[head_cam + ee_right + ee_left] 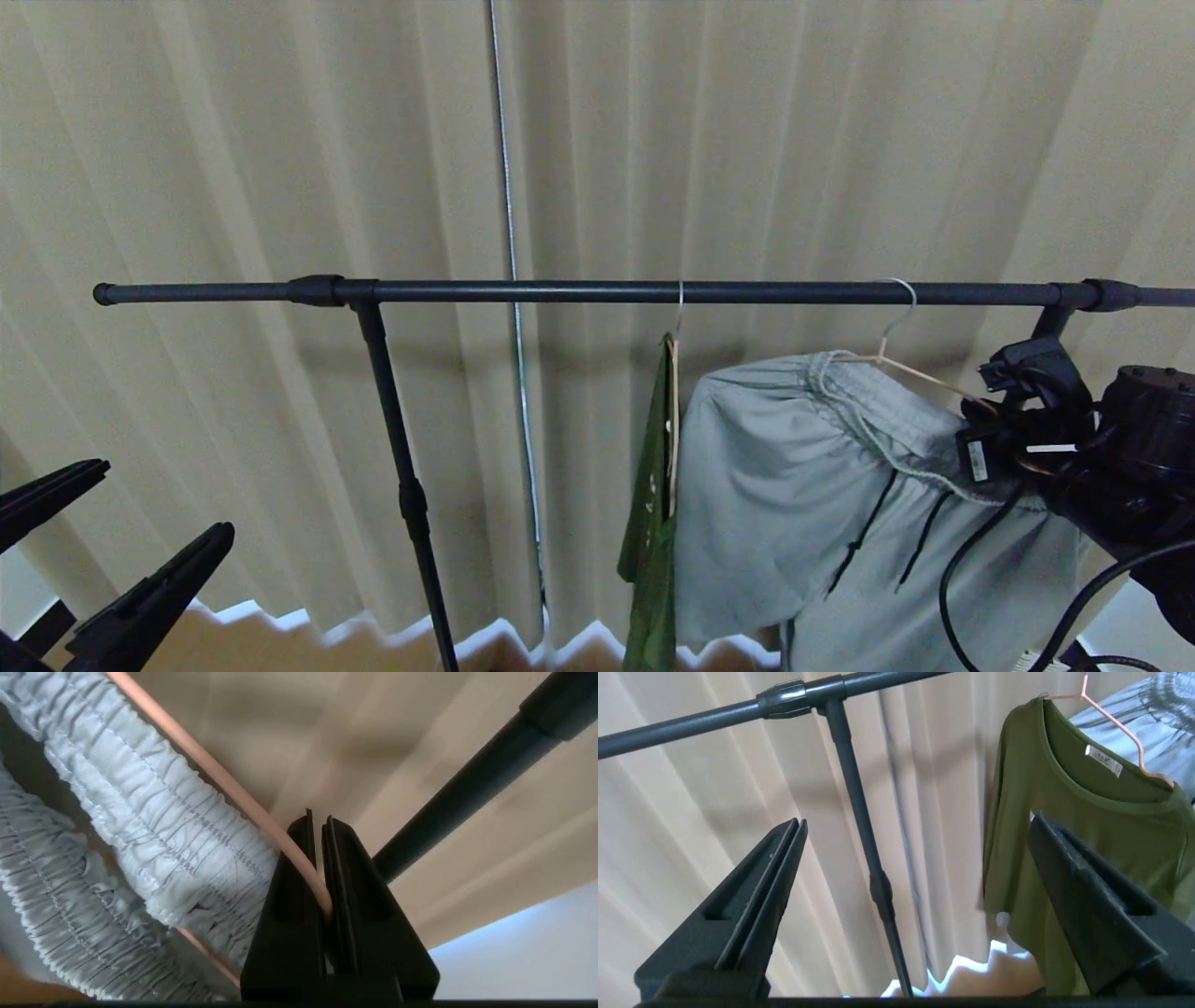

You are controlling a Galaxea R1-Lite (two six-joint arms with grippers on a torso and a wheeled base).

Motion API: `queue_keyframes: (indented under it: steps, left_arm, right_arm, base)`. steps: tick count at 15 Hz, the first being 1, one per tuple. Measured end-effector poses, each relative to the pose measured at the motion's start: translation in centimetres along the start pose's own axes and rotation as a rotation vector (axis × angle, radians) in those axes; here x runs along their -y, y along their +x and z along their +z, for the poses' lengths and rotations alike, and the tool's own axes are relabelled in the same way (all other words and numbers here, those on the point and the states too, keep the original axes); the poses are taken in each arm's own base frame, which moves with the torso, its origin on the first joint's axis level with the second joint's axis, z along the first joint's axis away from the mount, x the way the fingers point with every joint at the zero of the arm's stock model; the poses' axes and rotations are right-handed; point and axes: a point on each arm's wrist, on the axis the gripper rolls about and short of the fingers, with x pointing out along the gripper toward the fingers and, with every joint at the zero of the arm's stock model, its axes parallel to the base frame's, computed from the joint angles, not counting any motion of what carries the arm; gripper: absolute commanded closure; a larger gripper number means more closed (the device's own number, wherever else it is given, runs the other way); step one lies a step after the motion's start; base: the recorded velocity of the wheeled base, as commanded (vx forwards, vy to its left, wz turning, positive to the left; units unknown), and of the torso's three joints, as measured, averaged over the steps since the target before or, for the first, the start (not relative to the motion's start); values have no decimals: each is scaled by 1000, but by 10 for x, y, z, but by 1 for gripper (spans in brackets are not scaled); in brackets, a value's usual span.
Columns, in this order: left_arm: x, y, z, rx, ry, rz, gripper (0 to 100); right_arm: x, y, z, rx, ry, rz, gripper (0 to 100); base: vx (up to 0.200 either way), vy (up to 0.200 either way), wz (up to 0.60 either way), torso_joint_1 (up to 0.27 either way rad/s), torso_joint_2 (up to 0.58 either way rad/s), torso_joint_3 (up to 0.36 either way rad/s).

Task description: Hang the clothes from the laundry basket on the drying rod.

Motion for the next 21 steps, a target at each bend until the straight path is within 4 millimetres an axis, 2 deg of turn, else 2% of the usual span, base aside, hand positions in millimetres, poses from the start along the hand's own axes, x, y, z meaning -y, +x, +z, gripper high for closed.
queue_keyframes:
  steps: [1, 2, 7, 9, 14, 19, 21]
  left_arm:
    - [0, 0, 0, 0, 0, 0, 0]
    - [0, 0, 0, 0, 0, 0, 0]
    - [0, 0, -1, -5, -1, -1, 0]
    - [0, 0, -1, -5, -1, -1, 0]
    - [0, 0, -1, -5, 0, 2, 0]
    - [-3, 2, -3, -25, -3, 34, 0]
    - [-4, 2, -3, -26, -3, 43, 0]
  right_arm:
    - [0, -1, 0, -2, -1, 2, 100]
    - [0, -3, -1, -2, 0, 3, 0]
    - [-7, -21, 1, 22, -6, 52, 0]
    - [-10, -26, 8, 98, 2, 72, 0]
    - [-15, -35, 10, 206, 1, 235, 0]
    - [-10, -49, 19, 406, 11, 260, 0]
    - [-11, -55, 11, 391, 9, 293, 0]
  base:
    - [0, 0, 0, 0, 0, 0]
    - [0, 0, 0, 0, 0, 0]
    - [0, 0, 0, 0, 0, 0]
    - [0, 0, 0, 0, 0, 0]
    - [0, 0, 0, 0, 0, 0]
    - [0, 0, 0, 0, 0, 0]
    - [0, 0, 0, 0, 0, 0]
